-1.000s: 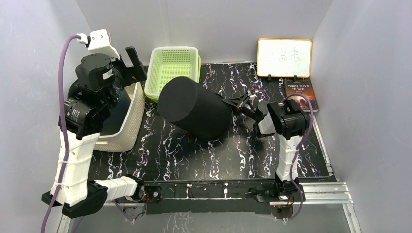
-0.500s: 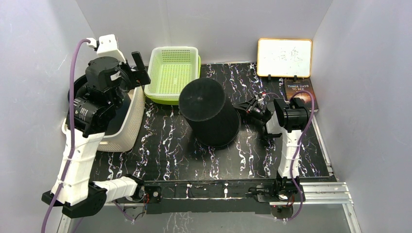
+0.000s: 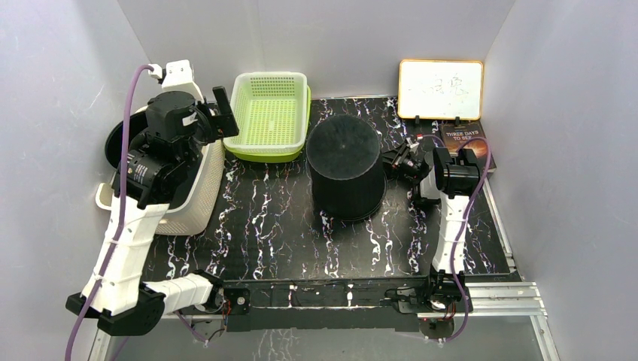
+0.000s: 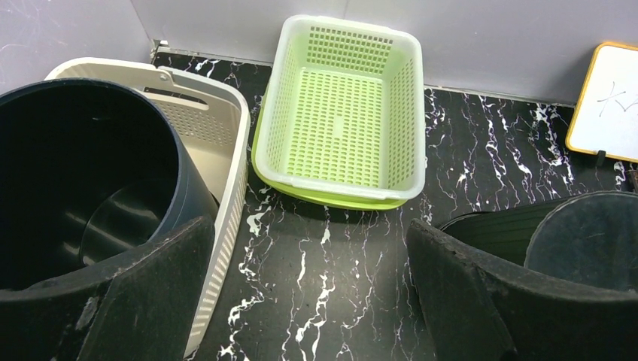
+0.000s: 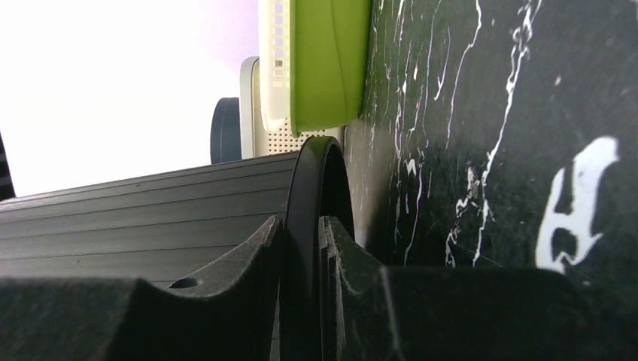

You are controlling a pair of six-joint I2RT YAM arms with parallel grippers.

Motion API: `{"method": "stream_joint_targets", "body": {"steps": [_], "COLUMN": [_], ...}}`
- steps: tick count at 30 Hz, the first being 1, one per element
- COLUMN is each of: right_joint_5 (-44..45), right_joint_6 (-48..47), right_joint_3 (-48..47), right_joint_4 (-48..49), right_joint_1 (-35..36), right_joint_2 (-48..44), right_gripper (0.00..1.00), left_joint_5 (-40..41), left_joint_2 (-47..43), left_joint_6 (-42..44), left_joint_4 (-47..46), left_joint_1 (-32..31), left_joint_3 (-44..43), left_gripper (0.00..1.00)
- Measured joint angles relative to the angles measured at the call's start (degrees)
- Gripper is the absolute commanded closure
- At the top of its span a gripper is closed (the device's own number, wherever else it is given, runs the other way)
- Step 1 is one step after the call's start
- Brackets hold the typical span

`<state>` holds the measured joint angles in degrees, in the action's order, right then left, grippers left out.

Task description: Turn the large container upside down

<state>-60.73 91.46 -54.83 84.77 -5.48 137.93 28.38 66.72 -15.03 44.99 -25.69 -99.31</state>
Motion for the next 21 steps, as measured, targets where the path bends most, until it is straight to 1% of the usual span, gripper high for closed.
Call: {"method": "stream_joint_targets", "body": {"steps": [3, 7, 10, 15, 20, 21], "right_joint_5": [-0.52, -0.63, -0.02, 1.62, 6.25, 7.50], "right_joint_6": [-2.54, -9.53, -16.72, -26.18, -38.14, -40.59], "right_joint_3": [-0.59, -0.57, -0.59, -0.68, -0.94, -1.01], "right_joint_4": [-0.09, -3.13, -9.84, -20.55, -35.43, -38.82], "right_joint_1": [-0.85, -1.40, -1.55, -1.84, -1.95, -2.08], "right_joint_2": [0.15, -0.17, -2.47, -5.86, -10.75, -12.02], "right_gripper": [0.79, 0.77, 0.76, 0.75, 0.73, 0.71], "left_joint_5": [-0.11, -0.31, -0.48, -0.55, -0.55, -0.57], "left_joint_2": [-0.02, -0.09, -0.07, -0.09, -0.07, -0.07], "left_joint_6": [-0.02, 0.00, 0.00, -0.04, -0.07, -0.11], "left_joint_4": [-0.17, -0.83, -1.14, -1.51, -1.66, -1.64], "left_joint_1": [0.00, 0.00, 0.00, 0.00, 0.00, 0.00], "left_joint_3": [0.20, 0.98, 1.46, 2.71, 4.39, 4.66], "left_gripper": [0.02, 0.02, 0.01, 0.02, 0.02, 0.02]}}
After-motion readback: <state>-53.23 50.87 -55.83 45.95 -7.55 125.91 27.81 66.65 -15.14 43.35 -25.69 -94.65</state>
